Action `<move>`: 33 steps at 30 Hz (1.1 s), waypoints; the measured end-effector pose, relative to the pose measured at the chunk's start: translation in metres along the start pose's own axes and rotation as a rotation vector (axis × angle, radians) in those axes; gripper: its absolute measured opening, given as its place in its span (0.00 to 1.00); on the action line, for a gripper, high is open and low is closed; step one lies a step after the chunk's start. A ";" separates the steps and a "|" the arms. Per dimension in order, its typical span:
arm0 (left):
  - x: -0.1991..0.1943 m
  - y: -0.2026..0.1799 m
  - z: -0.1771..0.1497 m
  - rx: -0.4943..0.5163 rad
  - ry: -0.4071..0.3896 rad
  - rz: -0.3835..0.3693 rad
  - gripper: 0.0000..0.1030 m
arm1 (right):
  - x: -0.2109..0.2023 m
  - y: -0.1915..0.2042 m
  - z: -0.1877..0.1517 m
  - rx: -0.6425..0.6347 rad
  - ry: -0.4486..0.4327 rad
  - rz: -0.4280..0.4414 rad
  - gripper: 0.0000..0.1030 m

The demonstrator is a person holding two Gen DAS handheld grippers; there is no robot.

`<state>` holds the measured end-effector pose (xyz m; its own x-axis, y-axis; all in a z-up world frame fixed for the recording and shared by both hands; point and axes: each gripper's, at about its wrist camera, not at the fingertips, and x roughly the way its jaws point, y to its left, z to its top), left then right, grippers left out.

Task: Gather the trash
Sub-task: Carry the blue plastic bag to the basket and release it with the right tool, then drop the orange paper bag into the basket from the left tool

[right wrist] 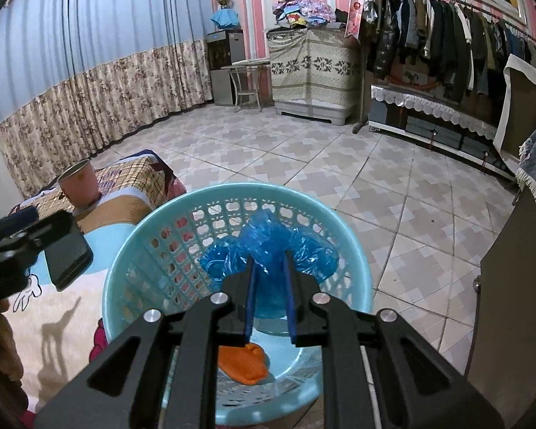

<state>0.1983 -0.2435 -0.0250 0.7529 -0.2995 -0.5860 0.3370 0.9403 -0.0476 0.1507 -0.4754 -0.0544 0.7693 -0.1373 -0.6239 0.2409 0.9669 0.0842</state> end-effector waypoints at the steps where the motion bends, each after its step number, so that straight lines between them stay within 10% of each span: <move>1: -0.001 0.005 0.000 -0.006 0.000 0.003 0.92 | 0.003 0.002 0.000 0.000 0.005 0.000 0.15; 7: -0.018 0.031 0.000 -0.025 -0.023 0.067 0.95 | 0.022 0.012 0.000 -0.004 0.037 -0.024 0.16; 11: -0.028 0.046 0.002 -0.033 -0.040 0.096 0.95 | 0.031 0.016 0.001 0.001 0.046 -0.045 0.57; 19: -0.048 0.081 0.006 -0.077 -0.067 0.126 0.95 | 0.032 0.032 -0.001 -0.022 0.038 -0.127 0.87; 33: -0.084 0.144 0.001 -0.114 -0.092 0.200 0.95 | -0.018 0.123 0.017 -0.084 -0.059 -0.047 0.93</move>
<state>0.1843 -0.0829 0.0180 0.8483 -0.1137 -0.5172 0.1138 0.9930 -0.0318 0.1767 -0.3580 -0.0196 0.7922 -0.1930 -0.5790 0.2289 0.9734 -0.0112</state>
